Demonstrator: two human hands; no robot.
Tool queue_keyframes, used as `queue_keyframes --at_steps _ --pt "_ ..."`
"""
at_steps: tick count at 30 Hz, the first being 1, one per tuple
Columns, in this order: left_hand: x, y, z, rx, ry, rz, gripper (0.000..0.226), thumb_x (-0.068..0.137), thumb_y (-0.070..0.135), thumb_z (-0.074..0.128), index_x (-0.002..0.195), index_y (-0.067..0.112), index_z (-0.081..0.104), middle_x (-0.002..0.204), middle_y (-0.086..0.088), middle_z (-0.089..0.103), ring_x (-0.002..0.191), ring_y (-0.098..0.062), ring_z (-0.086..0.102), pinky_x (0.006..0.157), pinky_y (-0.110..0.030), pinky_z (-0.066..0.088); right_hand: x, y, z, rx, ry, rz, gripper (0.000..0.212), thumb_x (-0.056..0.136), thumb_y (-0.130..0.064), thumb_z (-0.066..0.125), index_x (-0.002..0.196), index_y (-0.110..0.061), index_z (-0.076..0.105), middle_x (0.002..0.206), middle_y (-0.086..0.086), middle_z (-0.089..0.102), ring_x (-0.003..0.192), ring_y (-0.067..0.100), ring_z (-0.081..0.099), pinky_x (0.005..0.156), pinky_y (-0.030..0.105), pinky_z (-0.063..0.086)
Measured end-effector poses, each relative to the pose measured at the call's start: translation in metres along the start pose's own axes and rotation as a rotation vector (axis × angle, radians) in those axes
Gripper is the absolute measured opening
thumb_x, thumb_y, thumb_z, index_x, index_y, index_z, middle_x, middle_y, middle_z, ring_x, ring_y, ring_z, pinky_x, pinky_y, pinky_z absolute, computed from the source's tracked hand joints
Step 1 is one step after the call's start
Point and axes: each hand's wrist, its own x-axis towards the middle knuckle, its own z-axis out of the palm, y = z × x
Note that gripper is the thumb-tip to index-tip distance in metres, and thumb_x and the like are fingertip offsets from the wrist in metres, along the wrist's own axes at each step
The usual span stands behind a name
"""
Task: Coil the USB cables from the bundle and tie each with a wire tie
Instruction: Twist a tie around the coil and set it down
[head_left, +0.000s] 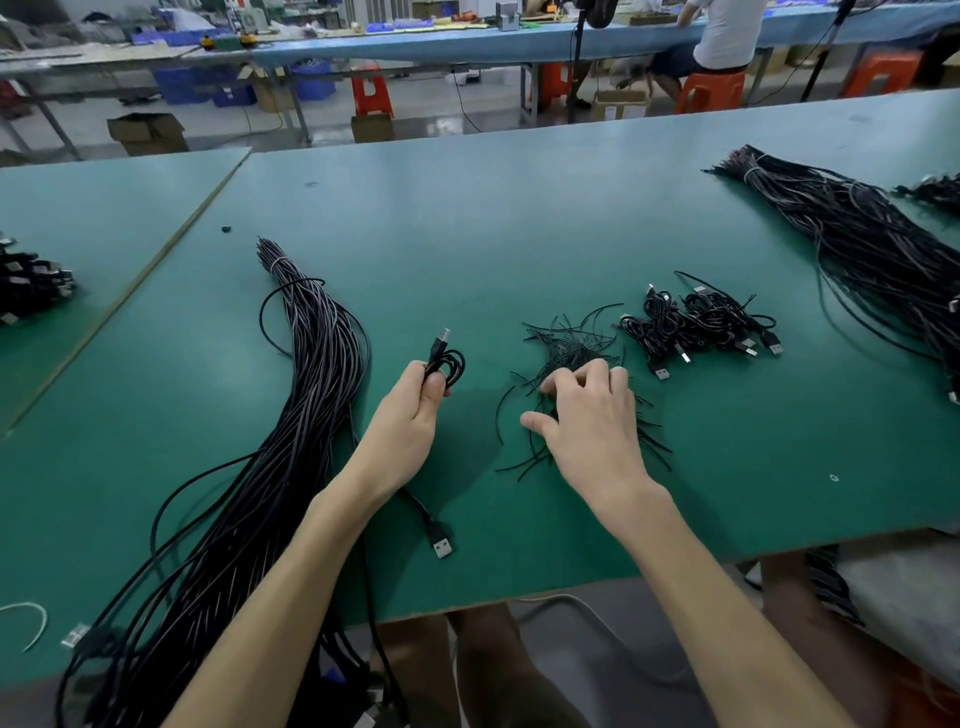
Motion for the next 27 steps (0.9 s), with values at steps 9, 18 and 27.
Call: queue_keyframes --at_steps 9,18,27 --pt "0.000 0.001 -0.001 0.005 0.020 -0.017 0.037 0.112 0.035 0.034 0.101 0.002 0.047 0.067 0.036 0.055 0.064 -0.012 0.036 0.064 -0.035 0.034 -0.001 -0.009 -0.002 0.066 0.047 0.022 0.043 0.100 -0.036 0.065 0.138 -0.018 0.057 0.128 0.005 0.049 0.119 0.024 0.038 0.104 0.034 0.036" --pt "0.001 0.001 0.001 -0.051 0.017 -0.027 0.028 0.112 0.023 0.037 0.096 0.002 0.047 0.072 0.026 0.055 0.065 -0.007 0.039 0.068 -0.035 0.035 -0.003 -0.041 0.013 -0.185 -0.003 -0.084 0.058 0.097 -0.063 0.052 0.117 -0.009 0.057 0.119 0.008 0.048 0.116 0.027 0.038 0.098 0.039 0.033" --pt "0.002 0.001 0.000 -0.141 0.007 -0.059 0.027 0.104 0.033 0.039 0.095 0.011 0.052 0.073 0.017 0.049 0.068 -0.014 0.038 0.070 -0.038 0.032 -0.013 -0.062 0.004 -0.382 -0.139 -0.122 0.015 0.087 -0.014 0.066 0.100 -0.012 0.057 0.110 0.011 0.049 0.108 0.030 0.039 0.081 0.038 0.021"
